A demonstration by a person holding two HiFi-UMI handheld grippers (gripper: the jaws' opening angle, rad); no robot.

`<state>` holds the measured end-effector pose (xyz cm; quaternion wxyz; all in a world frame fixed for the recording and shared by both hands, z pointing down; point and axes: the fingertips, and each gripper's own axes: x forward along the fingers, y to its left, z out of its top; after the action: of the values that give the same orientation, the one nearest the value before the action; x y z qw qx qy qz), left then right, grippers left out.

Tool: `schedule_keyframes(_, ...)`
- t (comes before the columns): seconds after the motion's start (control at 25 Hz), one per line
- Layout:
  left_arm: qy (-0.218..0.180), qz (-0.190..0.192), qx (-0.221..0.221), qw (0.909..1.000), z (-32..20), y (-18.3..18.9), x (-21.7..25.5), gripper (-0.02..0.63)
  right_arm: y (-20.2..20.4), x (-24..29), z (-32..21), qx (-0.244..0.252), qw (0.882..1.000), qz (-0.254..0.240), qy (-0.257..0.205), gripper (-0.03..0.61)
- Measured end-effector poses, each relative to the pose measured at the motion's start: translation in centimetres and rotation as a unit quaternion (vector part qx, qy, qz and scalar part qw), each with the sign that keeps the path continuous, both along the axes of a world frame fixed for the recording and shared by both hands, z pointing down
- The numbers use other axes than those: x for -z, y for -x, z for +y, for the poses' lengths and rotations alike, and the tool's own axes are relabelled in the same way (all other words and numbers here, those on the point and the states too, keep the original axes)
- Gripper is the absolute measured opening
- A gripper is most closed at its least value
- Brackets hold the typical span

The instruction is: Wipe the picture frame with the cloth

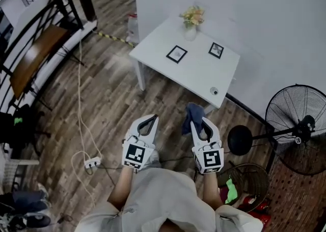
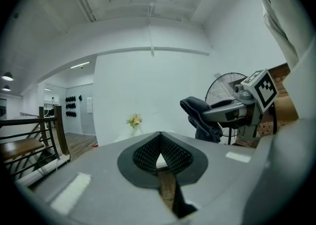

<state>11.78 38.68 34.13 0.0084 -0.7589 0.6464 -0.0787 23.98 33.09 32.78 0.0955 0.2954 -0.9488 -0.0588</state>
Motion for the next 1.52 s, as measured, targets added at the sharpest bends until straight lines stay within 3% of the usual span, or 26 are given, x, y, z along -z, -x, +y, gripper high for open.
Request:
schedule_keyframes(0.32, 0.003, 0.007, -0.008, 0.9999, -3.0, 3.8, -0.5, 0.02, 3.7, 0.0, -3.1, -0.018, 1.0, -0.002, -0.001, 0.1)
schedule_keyframes(0.72, 0.003, 0.014, -0.031, 0.9994, -7.1, 5.0, -1.3, 0.02, 4.1, -1.4, -6.8, -0.054, 0.998, 0.006, 0.012, 0.101)
schedule_keyframes(1.04, 0.004, 0.008, -0.025, 0.9996, -11.3, 6.7, -1.5, 0.02, 6.1, -1.8, -11.3, -0.045, 0.999, 0.0, 0.014, 0.101)
schedule_keyframes(1.52, 0.035, 0.0, 0.003, 0.9994, -21.9, 9.4, -2.7, 0.02, 9.6, -3.2, -22.8, -0.008, 0.999, -0.001, 0.044, 0.101)
